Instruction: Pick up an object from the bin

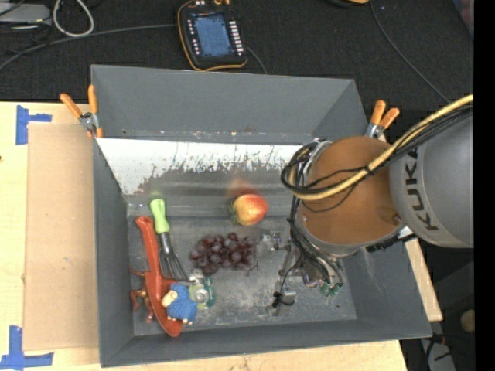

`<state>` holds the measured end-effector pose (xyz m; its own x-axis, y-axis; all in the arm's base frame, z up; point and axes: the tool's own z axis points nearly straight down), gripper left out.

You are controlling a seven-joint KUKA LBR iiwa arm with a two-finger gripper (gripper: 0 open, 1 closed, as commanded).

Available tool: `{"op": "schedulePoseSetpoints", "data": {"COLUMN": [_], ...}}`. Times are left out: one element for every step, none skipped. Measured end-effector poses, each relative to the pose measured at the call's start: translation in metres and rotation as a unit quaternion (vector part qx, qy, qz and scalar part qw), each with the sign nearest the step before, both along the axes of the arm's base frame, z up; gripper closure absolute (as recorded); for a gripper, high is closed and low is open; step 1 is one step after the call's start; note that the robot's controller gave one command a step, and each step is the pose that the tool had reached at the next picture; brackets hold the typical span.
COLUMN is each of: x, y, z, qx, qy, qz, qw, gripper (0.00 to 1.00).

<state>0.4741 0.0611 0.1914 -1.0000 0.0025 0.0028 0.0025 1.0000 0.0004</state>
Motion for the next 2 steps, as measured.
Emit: {"op": "schedulePoseSetpoints", "data": {"x": [0.088,0.076], "y": [0.044,0.021], "z": [-0.122,-0.064], "qx": [0.001,0.000], "qy": [-0.0026,-0.0028], "qz": [-0.009,0.008], "qw": [1.0000,1.0000], "gripper": [0.00,0.00]}}
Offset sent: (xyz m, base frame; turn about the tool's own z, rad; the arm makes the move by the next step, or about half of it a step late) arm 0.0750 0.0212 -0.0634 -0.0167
